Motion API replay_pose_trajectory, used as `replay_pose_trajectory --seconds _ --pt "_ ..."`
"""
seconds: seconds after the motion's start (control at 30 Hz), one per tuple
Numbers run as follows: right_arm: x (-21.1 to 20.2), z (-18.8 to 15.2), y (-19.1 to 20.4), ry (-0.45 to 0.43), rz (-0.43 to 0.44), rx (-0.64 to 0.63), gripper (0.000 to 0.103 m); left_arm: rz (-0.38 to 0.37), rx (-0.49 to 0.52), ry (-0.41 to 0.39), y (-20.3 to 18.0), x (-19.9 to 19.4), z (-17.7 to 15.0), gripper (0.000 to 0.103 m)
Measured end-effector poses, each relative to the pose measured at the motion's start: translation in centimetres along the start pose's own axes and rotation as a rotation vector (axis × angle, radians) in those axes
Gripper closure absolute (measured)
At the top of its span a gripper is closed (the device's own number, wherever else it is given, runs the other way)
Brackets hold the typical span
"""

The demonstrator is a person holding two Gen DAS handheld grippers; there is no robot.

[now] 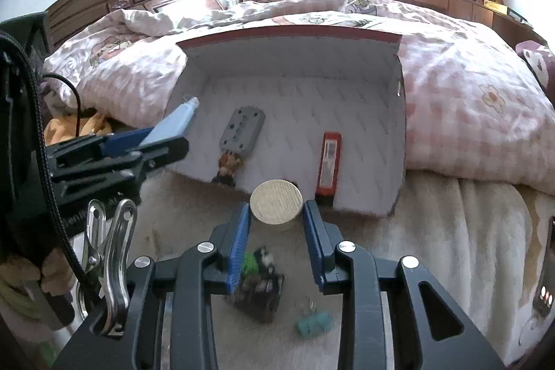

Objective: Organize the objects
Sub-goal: 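Carry the blue oval in left tool while right tool carries the disc into the box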

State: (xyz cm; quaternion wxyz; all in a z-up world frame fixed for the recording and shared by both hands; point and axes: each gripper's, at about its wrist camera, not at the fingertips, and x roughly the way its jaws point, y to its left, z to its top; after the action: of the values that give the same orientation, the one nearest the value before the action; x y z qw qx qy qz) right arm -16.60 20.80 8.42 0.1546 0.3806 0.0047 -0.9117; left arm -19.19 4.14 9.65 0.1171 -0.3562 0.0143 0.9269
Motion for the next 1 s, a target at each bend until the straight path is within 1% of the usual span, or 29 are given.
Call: replay_pose_trajectory --seconds 0.17,0.37,0.5,0.73,1.0 --pt "1.8 1.3 -0.9 -0.001 0.001 0.017 0.071 0.003 -0.001 0.015 -0.3 2.3 1.0 0.063" --pt "3.1 2.1 -1.7 -0.005 -0.004 0.024 0.071 0.008 -0.007 0.025 -0.4 4.0 1.7 0.063" --pt "4.0 2.3 -2.3 0.001 -0.012 0.027 0.071 0.021 0.003 0.029 -0.5 4.8 2.0 0.063" --pt "5.5 2.6 -3.0 0.005 -0.026 0.032 0.071 0.034 -0.011 0.035 0.2 6.4 2.5 0.063" --pt "6.9 2.4 -3.3 0.004 -0.052 0.043 0.071 0.051 -0.030 0.054 1.0 8.2 2.0 0.063"
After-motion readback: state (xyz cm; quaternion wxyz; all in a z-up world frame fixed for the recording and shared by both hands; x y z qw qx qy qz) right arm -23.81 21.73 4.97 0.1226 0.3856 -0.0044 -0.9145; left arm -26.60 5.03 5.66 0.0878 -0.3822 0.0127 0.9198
